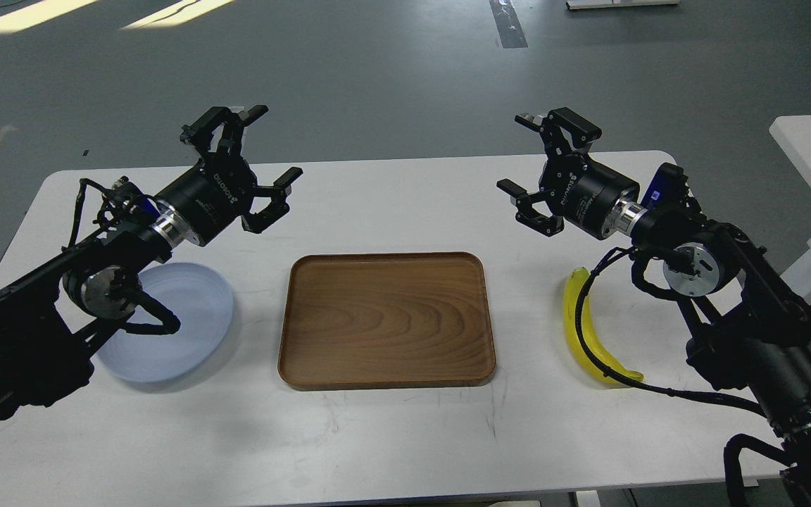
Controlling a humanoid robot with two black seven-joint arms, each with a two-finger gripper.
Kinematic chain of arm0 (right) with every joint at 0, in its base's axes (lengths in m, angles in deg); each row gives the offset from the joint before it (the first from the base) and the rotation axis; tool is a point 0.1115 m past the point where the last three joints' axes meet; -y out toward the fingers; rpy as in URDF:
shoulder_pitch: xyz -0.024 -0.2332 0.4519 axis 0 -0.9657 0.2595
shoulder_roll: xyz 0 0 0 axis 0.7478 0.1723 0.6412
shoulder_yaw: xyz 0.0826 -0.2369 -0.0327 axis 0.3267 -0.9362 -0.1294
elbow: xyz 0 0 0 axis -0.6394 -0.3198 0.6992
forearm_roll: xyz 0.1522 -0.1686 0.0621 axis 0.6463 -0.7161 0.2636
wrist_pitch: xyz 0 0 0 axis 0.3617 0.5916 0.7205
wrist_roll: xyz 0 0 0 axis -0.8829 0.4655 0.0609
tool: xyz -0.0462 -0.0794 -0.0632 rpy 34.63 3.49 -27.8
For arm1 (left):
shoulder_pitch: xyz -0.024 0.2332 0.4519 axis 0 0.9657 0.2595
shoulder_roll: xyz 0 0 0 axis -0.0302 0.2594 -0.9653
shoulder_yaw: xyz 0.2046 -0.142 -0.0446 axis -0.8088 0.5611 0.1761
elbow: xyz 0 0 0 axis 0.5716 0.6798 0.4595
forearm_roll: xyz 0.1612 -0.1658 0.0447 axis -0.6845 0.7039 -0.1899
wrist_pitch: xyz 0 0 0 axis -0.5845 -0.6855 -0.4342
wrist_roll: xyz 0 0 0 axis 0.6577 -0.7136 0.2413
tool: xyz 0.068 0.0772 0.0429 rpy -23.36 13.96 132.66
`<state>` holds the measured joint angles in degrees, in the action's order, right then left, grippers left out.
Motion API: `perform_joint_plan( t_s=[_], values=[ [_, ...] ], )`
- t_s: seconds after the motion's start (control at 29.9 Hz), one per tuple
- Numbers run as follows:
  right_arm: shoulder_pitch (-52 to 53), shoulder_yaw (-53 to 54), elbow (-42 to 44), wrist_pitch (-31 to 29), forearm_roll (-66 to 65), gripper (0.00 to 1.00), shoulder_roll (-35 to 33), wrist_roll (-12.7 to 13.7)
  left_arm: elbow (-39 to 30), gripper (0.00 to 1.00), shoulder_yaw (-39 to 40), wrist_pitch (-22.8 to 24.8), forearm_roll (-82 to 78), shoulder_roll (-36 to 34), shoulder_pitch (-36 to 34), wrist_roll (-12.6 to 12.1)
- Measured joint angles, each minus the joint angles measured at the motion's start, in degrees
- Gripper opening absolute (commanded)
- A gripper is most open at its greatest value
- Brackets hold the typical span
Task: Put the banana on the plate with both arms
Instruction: 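Move the left gripper down and outward toward the light blue plate's rim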
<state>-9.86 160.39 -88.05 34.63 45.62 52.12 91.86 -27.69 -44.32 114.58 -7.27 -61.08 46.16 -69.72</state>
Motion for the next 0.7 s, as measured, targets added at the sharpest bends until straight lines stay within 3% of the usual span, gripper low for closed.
perform_joint_plan(
  t_s=[0.3, 0.7],
  values=[
    [1.2, 0.3, 1.6, 1.5, -0.1, 1.0, 3.0, 0.8, 0.1, 0.98, -0.3, 0.1, -0.7, 0.6, 1.2, 0.3],
    [3.4, -5.4, -0.5, 5.5, 0.1, 1.0, -0.9, -0.1, 0.2, 0.98, 0.1, 0.1, -0.4, -0.3, 1.2, 0.2]
  ],
)
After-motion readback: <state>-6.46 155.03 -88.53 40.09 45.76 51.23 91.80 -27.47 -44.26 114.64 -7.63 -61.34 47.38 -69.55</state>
